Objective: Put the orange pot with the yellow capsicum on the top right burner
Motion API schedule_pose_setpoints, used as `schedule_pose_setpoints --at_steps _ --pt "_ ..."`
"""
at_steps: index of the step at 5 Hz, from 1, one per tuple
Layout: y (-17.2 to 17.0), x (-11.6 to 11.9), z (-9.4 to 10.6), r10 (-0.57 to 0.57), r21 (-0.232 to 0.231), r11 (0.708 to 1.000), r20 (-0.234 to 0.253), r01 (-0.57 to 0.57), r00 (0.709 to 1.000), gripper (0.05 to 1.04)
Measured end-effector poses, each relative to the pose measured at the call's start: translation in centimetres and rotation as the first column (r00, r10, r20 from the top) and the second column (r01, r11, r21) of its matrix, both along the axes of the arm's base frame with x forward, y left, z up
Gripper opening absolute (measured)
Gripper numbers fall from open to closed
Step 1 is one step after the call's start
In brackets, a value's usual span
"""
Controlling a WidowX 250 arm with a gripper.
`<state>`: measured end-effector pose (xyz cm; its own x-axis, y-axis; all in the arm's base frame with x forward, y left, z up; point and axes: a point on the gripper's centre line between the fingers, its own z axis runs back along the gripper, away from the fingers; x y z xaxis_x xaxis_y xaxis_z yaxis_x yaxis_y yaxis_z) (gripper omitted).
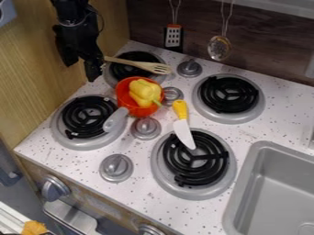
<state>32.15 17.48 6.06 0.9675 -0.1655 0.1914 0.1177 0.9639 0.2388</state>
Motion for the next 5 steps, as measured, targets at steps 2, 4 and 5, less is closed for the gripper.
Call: schedule_pose_setpoints --at_steps 2,4,5 --pt "-2.3 -0.6 -1.5 0.007 -0.044 0.999 -0.1 -0.011 0.995 1.001" --pt "-6.0 -1.5 -1.8 0.068 -0.062 0.995 -0.192 -0.081 0.979 1.001" --pt "-6.8 -2.0 -2.4 0.103 -0.06 0.991 -0.202 -0.117 0.974 1.001"
